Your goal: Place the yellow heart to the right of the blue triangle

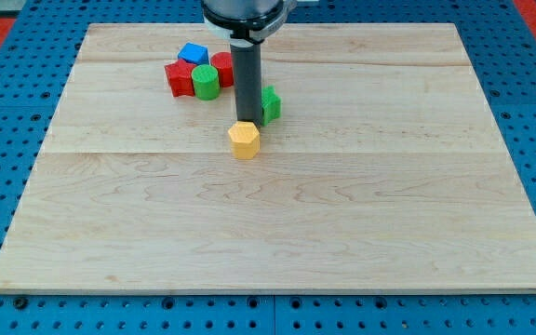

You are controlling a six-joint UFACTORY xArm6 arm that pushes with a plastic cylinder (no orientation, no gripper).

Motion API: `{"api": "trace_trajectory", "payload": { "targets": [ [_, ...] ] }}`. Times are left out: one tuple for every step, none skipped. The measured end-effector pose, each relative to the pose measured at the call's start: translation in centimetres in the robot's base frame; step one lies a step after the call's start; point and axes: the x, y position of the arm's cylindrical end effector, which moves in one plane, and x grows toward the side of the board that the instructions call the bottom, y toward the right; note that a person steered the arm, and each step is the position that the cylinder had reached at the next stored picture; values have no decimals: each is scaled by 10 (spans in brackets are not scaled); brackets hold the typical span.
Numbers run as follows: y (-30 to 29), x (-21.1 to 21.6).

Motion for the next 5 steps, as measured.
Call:
{"api": "trace_trajectory", "payload": {
  "targets": [
    [10,-4],
    [-1,-5],
    [-6,-5],
    [-6,-6],
    [-23,-6]
  ]
}}
